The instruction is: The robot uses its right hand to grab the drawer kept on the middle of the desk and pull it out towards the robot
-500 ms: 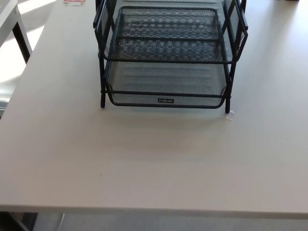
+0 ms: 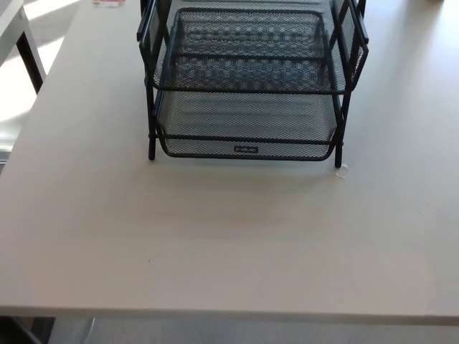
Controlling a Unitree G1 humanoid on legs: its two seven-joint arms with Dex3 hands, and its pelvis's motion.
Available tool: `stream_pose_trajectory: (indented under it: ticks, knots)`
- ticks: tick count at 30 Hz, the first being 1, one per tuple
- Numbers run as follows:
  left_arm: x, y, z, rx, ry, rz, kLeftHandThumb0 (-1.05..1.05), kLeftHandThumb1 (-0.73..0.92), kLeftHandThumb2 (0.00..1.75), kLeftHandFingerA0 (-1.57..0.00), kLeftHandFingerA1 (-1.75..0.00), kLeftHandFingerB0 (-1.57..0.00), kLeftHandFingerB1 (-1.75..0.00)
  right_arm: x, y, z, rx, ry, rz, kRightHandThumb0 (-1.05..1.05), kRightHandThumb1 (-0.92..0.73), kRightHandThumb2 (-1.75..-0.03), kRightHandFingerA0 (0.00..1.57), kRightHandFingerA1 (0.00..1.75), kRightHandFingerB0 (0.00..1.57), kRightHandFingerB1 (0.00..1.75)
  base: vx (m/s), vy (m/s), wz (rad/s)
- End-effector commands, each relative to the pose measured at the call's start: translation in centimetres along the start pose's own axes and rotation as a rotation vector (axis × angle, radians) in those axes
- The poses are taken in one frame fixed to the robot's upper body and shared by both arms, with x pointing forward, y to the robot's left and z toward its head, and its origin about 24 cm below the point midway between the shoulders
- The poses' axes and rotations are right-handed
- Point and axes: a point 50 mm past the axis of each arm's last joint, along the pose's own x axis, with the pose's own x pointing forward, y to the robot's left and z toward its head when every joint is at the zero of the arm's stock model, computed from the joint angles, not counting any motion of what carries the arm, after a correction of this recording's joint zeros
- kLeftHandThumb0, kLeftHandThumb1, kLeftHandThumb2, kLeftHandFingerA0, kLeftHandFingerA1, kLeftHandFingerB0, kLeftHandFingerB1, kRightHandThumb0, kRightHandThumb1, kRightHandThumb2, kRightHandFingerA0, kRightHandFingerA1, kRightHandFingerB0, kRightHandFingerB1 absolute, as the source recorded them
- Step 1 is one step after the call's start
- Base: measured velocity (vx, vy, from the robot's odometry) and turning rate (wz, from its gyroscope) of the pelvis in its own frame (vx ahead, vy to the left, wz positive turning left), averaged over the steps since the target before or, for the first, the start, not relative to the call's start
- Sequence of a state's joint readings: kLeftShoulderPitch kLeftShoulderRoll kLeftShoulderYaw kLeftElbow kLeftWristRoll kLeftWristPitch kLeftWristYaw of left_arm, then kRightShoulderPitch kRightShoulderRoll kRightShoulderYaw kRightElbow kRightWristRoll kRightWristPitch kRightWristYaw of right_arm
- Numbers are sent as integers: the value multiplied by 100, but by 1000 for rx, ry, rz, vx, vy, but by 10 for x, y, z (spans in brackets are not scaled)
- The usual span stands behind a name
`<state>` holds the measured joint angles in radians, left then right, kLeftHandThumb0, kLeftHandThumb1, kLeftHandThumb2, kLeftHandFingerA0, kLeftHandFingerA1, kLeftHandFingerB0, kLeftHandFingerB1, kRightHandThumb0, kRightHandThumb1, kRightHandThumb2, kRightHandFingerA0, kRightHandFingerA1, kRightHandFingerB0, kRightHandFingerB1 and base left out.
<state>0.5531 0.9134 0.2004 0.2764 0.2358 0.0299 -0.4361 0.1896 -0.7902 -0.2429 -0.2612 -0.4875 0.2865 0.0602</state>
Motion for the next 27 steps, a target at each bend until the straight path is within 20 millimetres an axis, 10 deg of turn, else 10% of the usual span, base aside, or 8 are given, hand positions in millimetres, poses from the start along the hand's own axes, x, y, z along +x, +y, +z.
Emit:
stream_pose_trajectory:
  ticks: [1, 2, 8, 9, 14, 16, 17, 27]
  knots:
    - [4, 2, -4, 60, 2, 31, -35, 72, 61, -50, -78, -48, -57, -1, -110, 96, -27, -354, -571, -41, -32, -96, 0, 54, 0, 51, 0, 0, 0]
    - [4, 2, -3, 80, -3, 29, -36, 73, 62, -49, -78, -45, -57, 0, -109, 102, -30, -383, -593, -85, -70, -62, 11, 60, 11, 37, 0, 0, 0]
    - [2, 2, -1, 88, 5, 25, -34, 73, 62, -48, -81, -43, -56, 7, -94, 140, 18, -543, -571, -76, -64, -60, 13, 48, 14, 32, 0, 0, 0]
    - [1, 4, -1, 14, -2, 43, -31, 72, 61, -49, -84, -48, -62, 8, -93, 143, 0, -552, -572, -40, -34, -96, 0, 52, 0, 50, 0, 0, 0]
    - [4, 5, -1, 83, -8, 39, -34, 73, 62, -47, -78, -43, -52, 6, -95, 172, 32, -602, -520, -40, -34, -96, 0, 52, 0, 51, 0, 0, 0]
    - [5, 6, 0, 94, -19, 33, -34, 74, 62, -48, -81, -41, -54, 10, -92, 183, 52, -641, -530, -80, -67, -60, 11, 50, 12, 34, 0, 0, 0]
    - [5, 7, 1, 102, -22, 32, -33, 73, 62, -48, -79, -42, -54, 11, -91, 185, 53, -641, -526, -41, -32, -96, 0, 52, 0, 51, 0, 0, 0]
    - [9, 11, 0, 115, -33, 53, -33, 73, 62, -52, -78, -45, -53, 8, -69, 229, 95, -807, -501, -41, -28, -94, 1, 54, 0, 51, 0, 0, 0]
